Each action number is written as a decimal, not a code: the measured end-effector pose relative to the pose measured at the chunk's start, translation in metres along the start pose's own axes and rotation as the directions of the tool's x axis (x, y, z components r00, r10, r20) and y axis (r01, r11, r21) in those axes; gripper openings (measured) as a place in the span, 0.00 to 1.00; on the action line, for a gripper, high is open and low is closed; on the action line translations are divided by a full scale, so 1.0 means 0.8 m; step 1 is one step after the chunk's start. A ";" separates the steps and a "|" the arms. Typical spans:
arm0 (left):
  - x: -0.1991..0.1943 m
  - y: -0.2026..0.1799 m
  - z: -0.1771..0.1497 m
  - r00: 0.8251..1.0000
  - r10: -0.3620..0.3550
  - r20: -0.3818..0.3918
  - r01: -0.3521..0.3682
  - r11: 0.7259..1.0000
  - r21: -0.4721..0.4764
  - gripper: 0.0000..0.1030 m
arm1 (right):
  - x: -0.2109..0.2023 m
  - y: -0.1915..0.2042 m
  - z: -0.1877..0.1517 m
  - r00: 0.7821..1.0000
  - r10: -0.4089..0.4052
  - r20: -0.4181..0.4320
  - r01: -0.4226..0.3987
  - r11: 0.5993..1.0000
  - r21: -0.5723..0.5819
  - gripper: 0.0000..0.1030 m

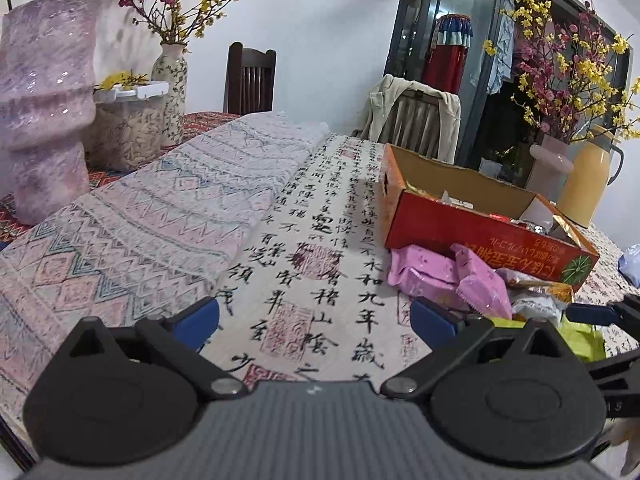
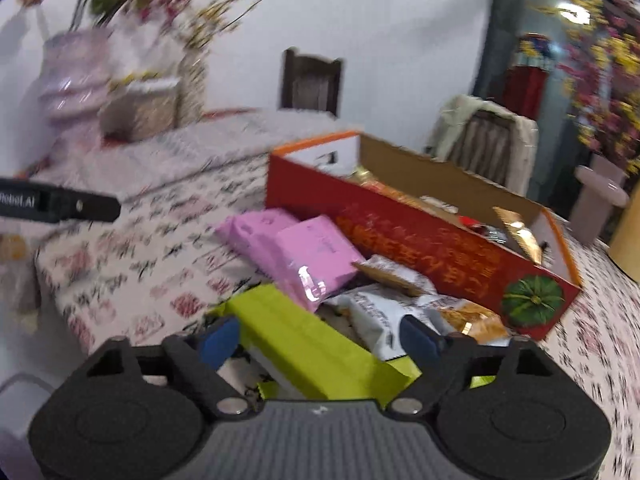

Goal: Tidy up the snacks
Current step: 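Grasp the lime-green packet with the right tool, then lift the lime-green packet toward the box while the left tool moves to the pink packets, then grasp the pink packet with the left tool while the right tool holds the green packet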

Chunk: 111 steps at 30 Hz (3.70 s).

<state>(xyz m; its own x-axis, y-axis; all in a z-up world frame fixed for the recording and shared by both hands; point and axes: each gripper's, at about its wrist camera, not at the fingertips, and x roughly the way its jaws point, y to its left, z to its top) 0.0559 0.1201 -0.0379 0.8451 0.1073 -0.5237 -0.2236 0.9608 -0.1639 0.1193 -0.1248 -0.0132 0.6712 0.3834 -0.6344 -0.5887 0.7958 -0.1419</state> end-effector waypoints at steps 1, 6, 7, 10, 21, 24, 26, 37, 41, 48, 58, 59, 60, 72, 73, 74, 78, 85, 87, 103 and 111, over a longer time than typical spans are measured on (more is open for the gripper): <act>0.000 0.002 -0.001 1.000 0.003 -0.004 -0.003 1.000 -0.002 1.00 | 0.003 0.001 0.002 1.000 0.020 -0.014 -0.020 1.000 -0.022 0.75; -0.002 0.008 -0.003 1.000 0.012 -0.008 -0.012 1.000 -0.010 1.00 | 0.016 -0.001 0.010 0.991 0.106 -0.075 -0.112 0.991 -0.075 0.60; -0.002 0.008 -0.002 1.000 0.012 -0.006 -0.012 1.000 -0.010 1.00 | 0.018 -0.003 0.013 0.989 0.123 -0.086 -0.129 0.989 -0.077 0.59; -0.002 0.007 -0.001 1.000 0.012 -0.006 -0.012 1.000 -0.009 1.00 | 0.023 -0.007 0.017 0.981 0.161 -0.110 -0.171 0.982 -0.085 0.56; -0.004 0.004 0.001 1.000 0.023 -0.009 -0.023 1.000 -0.004 1.00 | 0.041 -0.018 0.024 0.951 0.253 -0.177 -0.273 0.957 -0.096 0.54; -0.005 0.005 0.001 0.999 0.032 -0.011 -0.033 0.999 -0.008 1.00 | 0.042 -0.013 0.024 0.950 0.249 -0.189 -0.278 0.950 -0.142 0.53; -0.005 0.006 0.002 0.999 0.039 -0.011 -0.039 0.999 -0.012 1.00 | 0.040 -0.010 0.027 0.947 0.256 -0.193 -0.288 0.943 -0.166 0.44; -0.001 0.004 0.011 0.999 0.036 -0.008 -0.036 0.999 -0.006 1.00 | 0.016 -0.026 0.026 0.963 0.249 -0.101 -0.261 0.956 -0.131 0.36; 0.007 -0.003 0.015 1.000 0.022 -0.017 -0.022 1.000 0.001 1.00 | 0.000 -0.035 0.027 0.963 0.267 -0.045 -0.270 0.959 -0.090 0.36; 0.026 -0.025 0.025 0.999 -0.007 -0.033 0.007 1.000 0.021 1.00 | -0.026 -0.060 0.022 0.963 0.256 0.087 -0.259 0.965 0.030 0.36; 0.068 -0.062 0.038 0.997 -0.030 -0.076 0.034 0.997 0.062 1.00 | -0.037 -0.122 0.011 0.964 0.125 0.236 -0.183 0.954 0.239 0.36; 0.071 -0.065 0.039 0.996 -0.029 -0.079 0.034 0.997 0.065 1.00 | -0.037 -0.127 0.010 0.963 0.114 0.244 -0.177 0.950 0.256 0.36; 0.075 -0.067 0.040 0.996 -0.028 -0.081 0.034 0.997 0.069 1.00 | -0.036 -0.134 0.009 0.963 0.098 0.252 -0.168 0.947 0.274 0.36; 0.118 -0.101 0.051 0.992 0.001 -0.125 0.013 0.994 0.109 1.00 | -0.027 -0.177 -0.007 0.954 -0.006 0.300 -0.116 0.915 0.387 0.36; 0.121 -0.103 0.052 0.992 0.004 -0.128 0.010 0.994 0.111 1.00 | -0.026 -0.179 -0.008 0.953 -0.007 0.302 -0.117 0.913 0.390 0.36; 0.124 -0.106 0.053 0.991 0.008 -0.131 0.007 0.994 0.111 1.00 | -0.026 -0.181 -0.009 0.952 -0.008 0.305 -0.118 0.912 0.393 0.36; 0.139 -0.112 0.054 0.988 0.017 -0.154 0.000 0.994 0.109 1.00 | -0.025 -0.187 -0.013 0.952 -0.015 0.306 -0.117 0.906 0.406 0.36; 0.154 -0.122 0.054 0.983 0.015 -0.182 0.006 0.994 0.113 1.00 | -0.020 -0.192 -0.016 0.952 -0.016 0.305 -0.121 0.898 0.424 0.36; 0.156 -0.125 0.054 0.982 0.013 -0.186 0.008 0.993 0.114 1.00 | -0.019 -0.192 -0.017 0.953 -0.015 0.304 -0.122 0.896 0.426 0.36; 0.160 -0.124 0.053 0.982 -0.002 -0.191 0.023 0.994 0.108 0.73 | -0.015 -0.192 -0.021 0.953 -0.004 0.301 -0.136 0.888 0.440 0.36; 0.149 -0.107 0.057 0.984 0.008 -0.176 0.010 0.995 0.099 0.75 | -0.014 -0.189 -0.024 0.955 0.000 0.298 -0.141 0.882 0.449 0.36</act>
<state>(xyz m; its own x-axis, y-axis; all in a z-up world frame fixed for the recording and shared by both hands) 0.1980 0.0621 -0.0486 0.7448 0.0681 -0.6638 -0.1663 0.9823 -0.0858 0.1925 -0.2583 0.0008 0.7748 0.5059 -0.3790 -0.4113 0.8588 0.3055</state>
